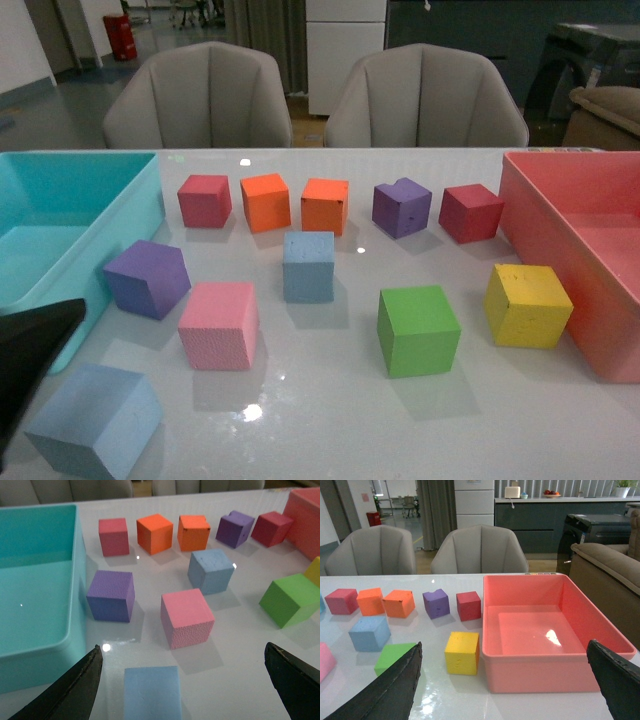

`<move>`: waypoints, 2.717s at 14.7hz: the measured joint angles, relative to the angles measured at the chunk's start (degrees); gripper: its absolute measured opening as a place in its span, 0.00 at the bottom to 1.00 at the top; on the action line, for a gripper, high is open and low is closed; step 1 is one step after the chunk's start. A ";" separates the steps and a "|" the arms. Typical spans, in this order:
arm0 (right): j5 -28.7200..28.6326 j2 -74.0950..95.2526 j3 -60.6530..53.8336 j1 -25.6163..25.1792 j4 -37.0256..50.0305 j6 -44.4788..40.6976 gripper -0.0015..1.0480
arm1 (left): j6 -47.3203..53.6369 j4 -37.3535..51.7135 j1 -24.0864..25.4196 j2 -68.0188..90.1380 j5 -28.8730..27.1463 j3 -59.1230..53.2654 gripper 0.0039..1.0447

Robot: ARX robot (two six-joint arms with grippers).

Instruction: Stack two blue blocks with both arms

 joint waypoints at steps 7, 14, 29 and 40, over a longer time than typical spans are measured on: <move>0.00 0.00 0.00 0.00 0.02 0.00 0.94 | -0.20 10.60 -2.36 23.21 -2.82 2.25 0.94; 0.00 0.00 0.00 0.00 0.00 0.00 0.94 | -0.24 19.47 -0.22 41.79 -4.94 6.27 0.94; -0.02 0.00 0.00 0.00 0.00 0.00 0.94 | 0.59 4.31 -9.35 28.52 -7.34 12.17 0.44; 0.00 0.00 0.00 0.00 0.00 0.02 0.94 | -3.98 -19.23 -16.39 57.57 -12.04 58.69 0.42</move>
